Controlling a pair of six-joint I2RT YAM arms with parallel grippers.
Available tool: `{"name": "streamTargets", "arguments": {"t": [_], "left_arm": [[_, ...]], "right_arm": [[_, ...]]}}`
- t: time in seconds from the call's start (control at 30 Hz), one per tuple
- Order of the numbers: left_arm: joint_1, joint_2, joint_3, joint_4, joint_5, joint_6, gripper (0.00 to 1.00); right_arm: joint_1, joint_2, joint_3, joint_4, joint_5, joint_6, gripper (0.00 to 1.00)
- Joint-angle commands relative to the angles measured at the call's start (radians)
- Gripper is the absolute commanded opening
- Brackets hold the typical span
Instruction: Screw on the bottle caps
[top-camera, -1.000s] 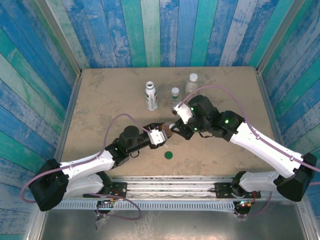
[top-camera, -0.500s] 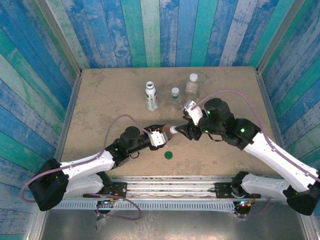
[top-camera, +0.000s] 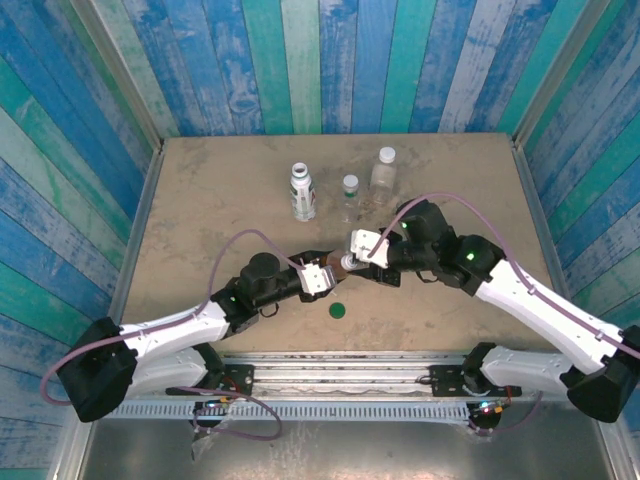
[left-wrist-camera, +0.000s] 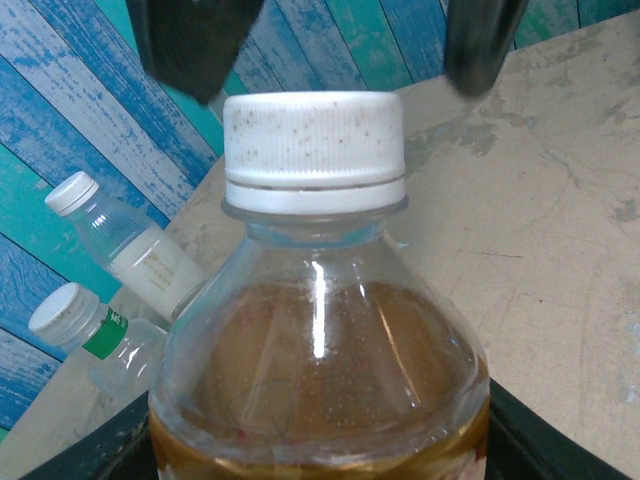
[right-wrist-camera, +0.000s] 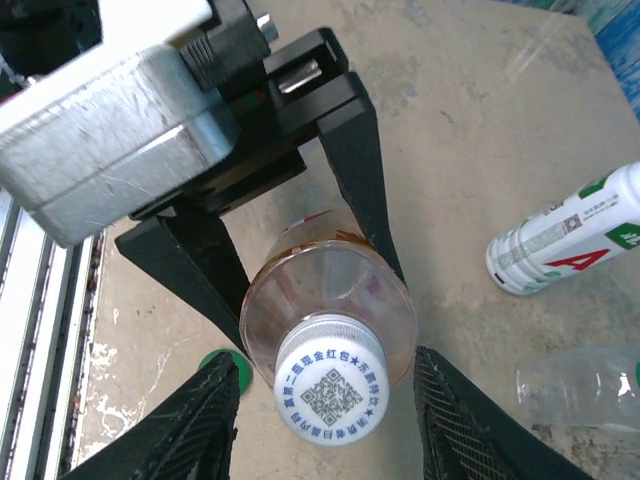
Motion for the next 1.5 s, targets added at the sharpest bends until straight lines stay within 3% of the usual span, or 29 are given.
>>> {"name": "streamTargets", "arguments": {"t": [0.0,0.13,0.27,0.37,0.53,0.63,0.67,0.8,0.9,1.1,1.27,1.47], "left_arm": [[-0.003,-0.034,0.003,0.005,0.017,0.003,0.48],[-0.003,-0.037,0.003,0.006,0.016,0.003,0.48],[-0.003,-0.030,0.003,0.017,0.007,0.004,0.48],[-0.003,-0.020,0.002,0.026,0.003,0.006,0.48],[-0.004,-0.011,0.005,0.032,-0.002,0.006,0.48],[-0.003,-0.013,0.005,0.029,0.003,0.007,0.48],[-0.003,-0.013,0.005,0.031,0.006,0.007,0.48],[-0.004,-0.002,0.003,0.057,-0.018,-0.042,0.46],[0.002,0.006,-0.011,0.128,-0.015,-0.138,0.45],[0.033,0.036,-0.027,0.295,0.096,-0.319,0.45],[0.032,0.070,-0.013,0.352,0.149,-0.352,0.45],[0.033,0.083,0.006,0.341,0.161,-0.350,0.46]], "right_arm": [[0.000,0.021,0.023,-0.017,-0.005,-0.031,0.45],[0.000,0.039,0.042,-0.031,-0.008,0.005,0.31],[0.000,0.039,0.047,-0.035,-0.003,0.117,0.09],[0.000,0.037,0.027,0.012,-0.008,0.317,0.04],[0.013,0.023,-0.024,0.083,0.111,0.778,0.00],[0.017,-0.004,-0.064,0.094,0.117,0.793,0.04],[0.017,-0.016,-0.075,0.098,0.117,0.746,0.11],[0.017,-0.074,-0.088,0.144,0.064,0.555,0.58],[0.016,-0.146,-0.144,0.279,0.069,0.522,0.69],[0.014,-0.275,-0.341,0.679,0.089,0.623,0.69],[0.014,-0.248,-0.360,0.751,0.064,0.681,0.65],[0.015,-0.197,-0.360,0.761,0.058,0.690,0.48]]}}
